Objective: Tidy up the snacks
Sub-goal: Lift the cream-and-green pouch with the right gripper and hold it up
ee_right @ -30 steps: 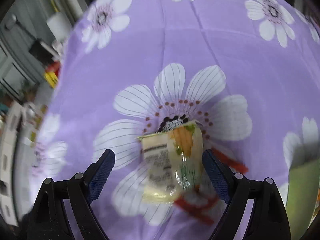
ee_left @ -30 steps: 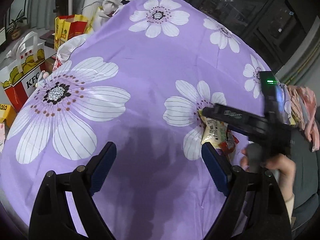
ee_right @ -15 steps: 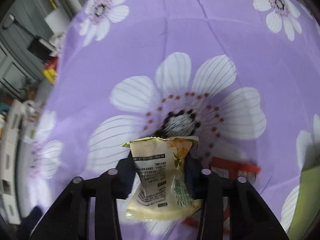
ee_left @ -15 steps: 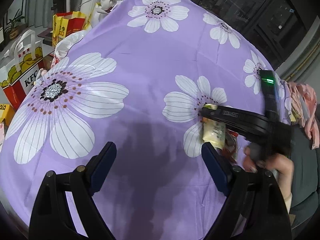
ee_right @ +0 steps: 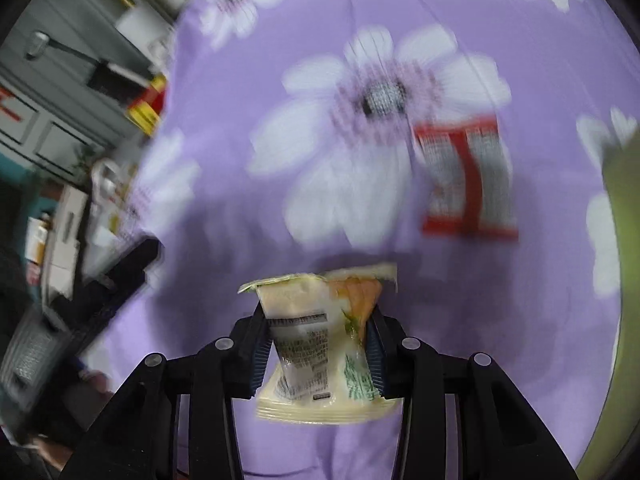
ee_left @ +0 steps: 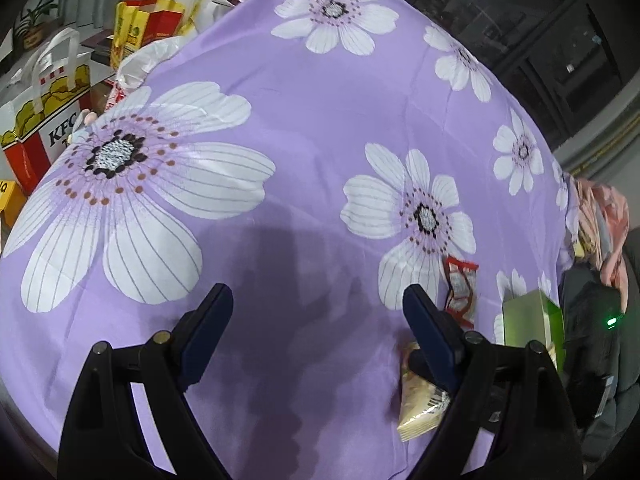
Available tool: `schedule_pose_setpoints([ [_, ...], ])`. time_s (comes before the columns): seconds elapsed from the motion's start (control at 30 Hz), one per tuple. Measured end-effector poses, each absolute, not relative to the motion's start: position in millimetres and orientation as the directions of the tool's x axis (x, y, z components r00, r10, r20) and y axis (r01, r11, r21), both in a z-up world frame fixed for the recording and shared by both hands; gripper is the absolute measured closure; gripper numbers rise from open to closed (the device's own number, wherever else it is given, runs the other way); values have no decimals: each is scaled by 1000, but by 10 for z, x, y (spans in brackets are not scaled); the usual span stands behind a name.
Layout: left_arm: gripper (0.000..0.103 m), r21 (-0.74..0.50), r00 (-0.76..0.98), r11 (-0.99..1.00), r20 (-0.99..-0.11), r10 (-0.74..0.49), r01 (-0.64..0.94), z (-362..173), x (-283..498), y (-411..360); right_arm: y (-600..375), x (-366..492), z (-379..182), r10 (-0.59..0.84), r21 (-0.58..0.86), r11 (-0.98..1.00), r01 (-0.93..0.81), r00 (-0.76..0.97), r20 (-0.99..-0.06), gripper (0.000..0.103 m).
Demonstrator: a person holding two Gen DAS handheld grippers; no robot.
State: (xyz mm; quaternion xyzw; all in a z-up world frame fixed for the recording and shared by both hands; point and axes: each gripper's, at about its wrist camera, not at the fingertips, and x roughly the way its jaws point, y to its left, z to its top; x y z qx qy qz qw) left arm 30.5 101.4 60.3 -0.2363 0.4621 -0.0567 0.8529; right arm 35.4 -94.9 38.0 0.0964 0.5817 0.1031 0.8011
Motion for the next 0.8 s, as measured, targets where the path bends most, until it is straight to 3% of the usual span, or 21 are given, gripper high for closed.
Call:
schedule_pose_setpoints([
  [0.07,16,-469,555,876,-761,-335,-115,581,288,1000,-966,269,359,250,247,968,-52,319,-914,57],
  [0.2,16,-509,526,858,-749,-404,-65,558,275,924,-1136,66,589,296,306,951,-44,420,-858,33],
  [0.53,19,-581,354,797,-720,-597,162,468,112,273,-1716,51,581,447,535,842,64,473,-759,31],
  [0.7,37,-564,314,813,-753,-578,145,336,126,129,-1592,130,375,549,614,788,52,391,-739,31],
  [0.77,51,-580,284,804,-755,-591,131,256,139,118,-1528,156,308,569,624,780,47,360,-739,31],
  [0.8,52,-579,274,806,-761,-588,121,227,149,102,-1499,168,273,575,628,777,50,350,-739,31],
])
